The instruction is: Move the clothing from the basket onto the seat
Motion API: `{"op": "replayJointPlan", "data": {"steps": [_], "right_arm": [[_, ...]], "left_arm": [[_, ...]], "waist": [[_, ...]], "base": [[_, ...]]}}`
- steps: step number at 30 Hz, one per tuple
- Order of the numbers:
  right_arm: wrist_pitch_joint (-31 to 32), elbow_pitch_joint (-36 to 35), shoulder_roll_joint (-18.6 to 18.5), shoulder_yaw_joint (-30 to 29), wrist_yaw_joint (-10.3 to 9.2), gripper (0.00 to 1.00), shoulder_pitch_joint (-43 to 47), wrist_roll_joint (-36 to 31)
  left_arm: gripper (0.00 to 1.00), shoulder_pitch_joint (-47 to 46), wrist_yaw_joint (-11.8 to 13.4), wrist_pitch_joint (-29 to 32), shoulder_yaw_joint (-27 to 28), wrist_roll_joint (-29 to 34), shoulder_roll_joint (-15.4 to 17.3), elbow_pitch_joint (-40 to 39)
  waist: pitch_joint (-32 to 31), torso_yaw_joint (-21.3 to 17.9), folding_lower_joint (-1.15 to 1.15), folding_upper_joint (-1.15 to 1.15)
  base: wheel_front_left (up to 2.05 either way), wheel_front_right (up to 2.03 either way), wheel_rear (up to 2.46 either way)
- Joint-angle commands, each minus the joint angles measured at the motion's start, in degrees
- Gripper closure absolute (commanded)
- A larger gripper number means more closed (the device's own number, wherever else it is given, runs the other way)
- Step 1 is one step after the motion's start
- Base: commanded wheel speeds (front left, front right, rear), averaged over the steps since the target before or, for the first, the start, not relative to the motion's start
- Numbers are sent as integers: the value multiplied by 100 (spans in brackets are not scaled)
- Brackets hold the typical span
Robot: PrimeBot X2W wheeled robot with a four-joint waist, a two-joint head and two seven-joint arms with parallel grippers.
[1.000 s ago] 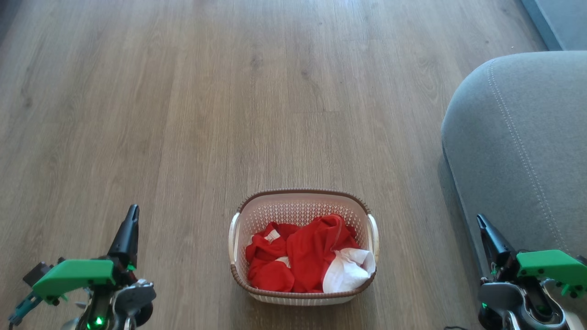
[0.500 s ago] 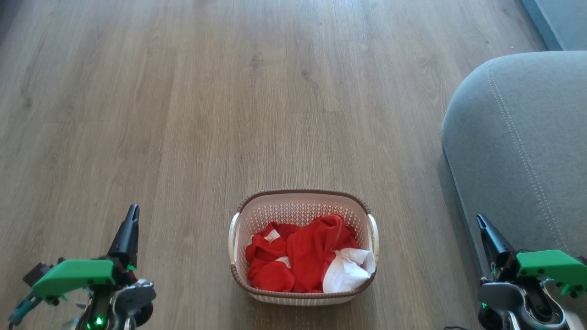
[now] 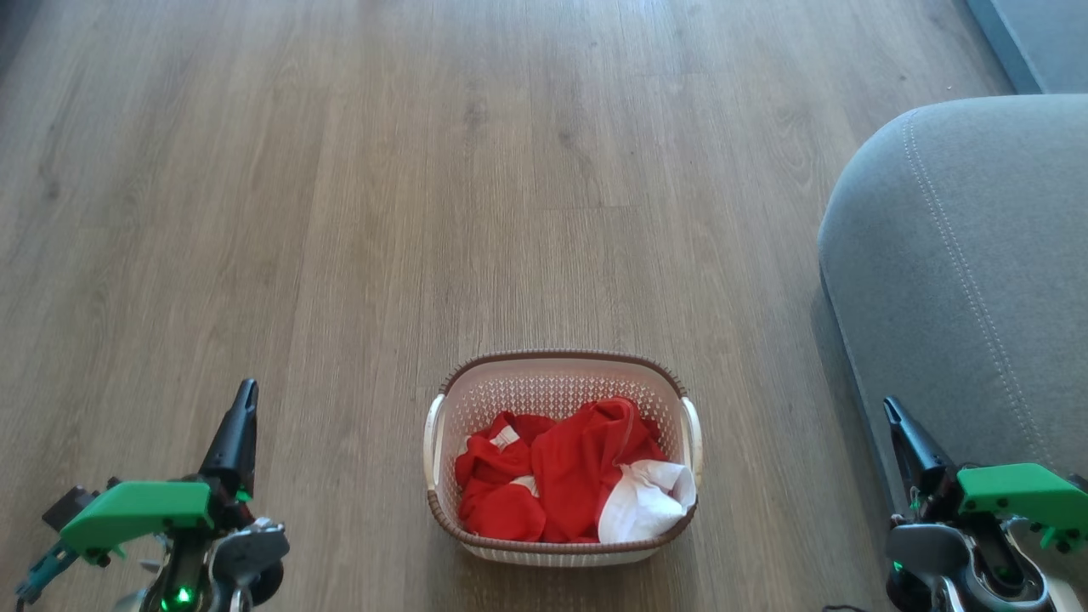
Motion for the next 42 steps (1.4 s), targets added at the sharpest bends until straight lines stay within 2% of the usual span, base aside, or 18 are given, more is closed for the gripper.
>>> {"op": "replayJointPlan", "data": {"steps": [1, 42], "right_arm": [[42, -231, -33, 100, 41, 100, -298, -8], [42, -231, -33, 100, 41, 100, -298, -8]], "left_arm": [[100, -320, -39, 41, 204, -26, 31, -196], [100, -320, -39, 41, 204, -26, 31, -196]], "waist": [[0, 0, 0, 0], [0, 0, 0, 0]], "base": [[0, 0, 0], [0, 0, 0]]}}
